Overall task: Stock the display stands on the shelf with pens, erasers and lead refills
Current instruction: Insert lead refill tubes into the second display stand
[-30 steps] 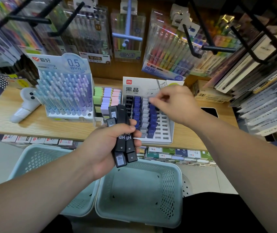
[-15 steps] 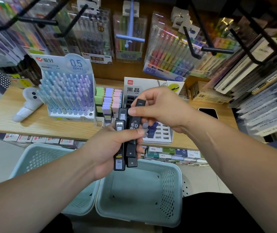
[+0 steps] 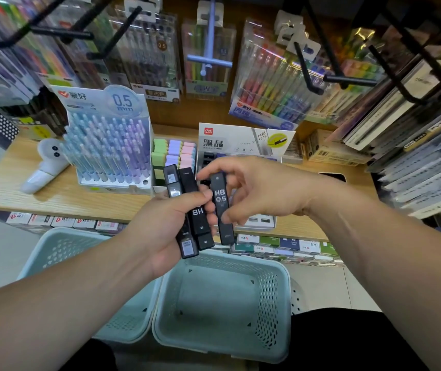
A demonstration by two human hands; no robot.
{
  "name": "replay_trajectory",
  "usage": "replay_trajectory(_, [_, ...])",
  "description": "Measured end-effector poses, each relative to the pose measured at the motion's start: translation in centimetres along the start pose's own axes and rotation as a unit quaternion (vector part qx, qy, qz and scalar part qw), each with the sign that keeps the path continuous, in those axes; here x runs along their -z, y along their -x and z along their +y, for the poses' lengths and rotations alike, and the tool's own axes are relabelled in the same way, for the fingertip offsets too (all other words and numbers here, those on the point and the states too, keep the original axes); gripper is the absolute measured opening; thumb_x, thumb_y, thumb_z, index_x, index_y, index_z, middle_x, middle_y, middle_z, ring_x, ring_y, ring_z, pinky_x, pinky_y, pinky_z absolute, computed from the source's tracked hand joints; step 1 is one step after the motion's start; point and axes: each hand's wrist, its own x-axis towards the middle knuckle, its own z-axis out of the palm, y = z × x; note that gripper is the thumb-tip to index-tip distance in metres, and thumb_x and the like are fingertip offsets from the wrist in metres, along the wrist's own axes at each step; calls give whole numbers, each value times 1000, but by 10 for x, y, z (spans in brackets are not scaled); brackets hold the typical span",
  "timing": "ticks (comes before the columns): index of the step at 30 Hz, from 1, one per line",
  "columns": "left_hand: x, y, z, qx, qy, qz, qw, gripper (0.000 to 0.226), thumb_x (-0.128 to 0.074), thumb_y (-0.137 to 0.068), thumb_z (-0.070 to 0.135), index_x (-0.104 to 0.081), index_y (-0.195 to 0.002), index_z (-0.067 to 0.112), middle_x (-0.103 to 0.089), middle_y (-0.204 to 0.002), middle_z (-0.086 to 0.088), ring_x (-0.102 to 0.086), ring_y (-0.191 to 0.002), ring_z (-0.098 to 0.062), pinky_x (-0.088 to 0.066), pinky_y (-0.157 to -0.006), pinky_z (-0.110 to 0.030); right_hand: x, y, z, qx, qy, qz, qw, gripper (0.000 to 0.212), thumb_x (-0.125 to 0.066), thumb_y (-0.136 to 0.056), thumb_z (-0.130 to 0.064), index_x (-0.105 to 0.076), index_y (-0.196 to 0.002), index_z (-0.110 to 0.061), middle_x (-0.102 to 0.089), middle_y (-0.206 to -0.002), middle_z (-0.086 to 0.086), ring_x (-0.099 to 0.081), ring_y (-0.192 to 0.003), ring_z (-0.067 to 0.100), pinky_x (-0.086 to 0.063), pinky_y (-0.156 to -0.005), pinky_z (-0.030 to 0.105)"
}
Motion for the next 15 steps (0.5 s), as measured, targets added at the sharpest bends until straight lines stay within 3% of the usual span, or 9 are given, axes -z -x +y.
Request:
replay_trajectory(4, [1, 0, 0, 16, 4, -9, 1000, 4, -70, -89, 14, -69, -88, 17, -63, -72, -4, -60, -57, -19, -54, -58, -32, 20, 3, 14, -19, 68, 171, 983, 42, -67, -94, -2, -61, -131, -20, -72, -89, 12, -75, -71, 21, -64, -70, 38])
replay_trajectory(8, [3, 0, 0, 33, 14, -13, 999, 4, -67, -89, 11, -66, -92, 14, -62, -73, -5, -59, -57, -19, -54, -60, -32, 43, 4, 44, -52, 177, 339, 923, 29, -65, -97, -14, -70, -124, -24, -70, -112, -3, -71, -78, 15, -57, -73, 19])
replay_trajectory(11, [4, -1, 0, 45, 33, -14, 998, 11, -58, -89, 8, -64, -97, 12, -61, -73, -5, -59, -57, -21, -52, -62, -32, 52, 4, 55, -54, 244, 368, 896, 22, -71, -93, -16, -75, -114, -20, -67, -98, -8, -60, -87, 11, -42, -79, 16])
replay_trajectory(15, [4, -3, 0, 48, 37, -15, 998, 17, -53, -89, 8, -64, -101, 11, -61, -73, -7, -59, -57, -22, -52, -63, -34, 57, -1, 56, -61, 231, 404, 883, 19, -79, -86, -18, -74, -103, -25, -64, -89, -11, -61, -85, 10, -51, -81, 28])
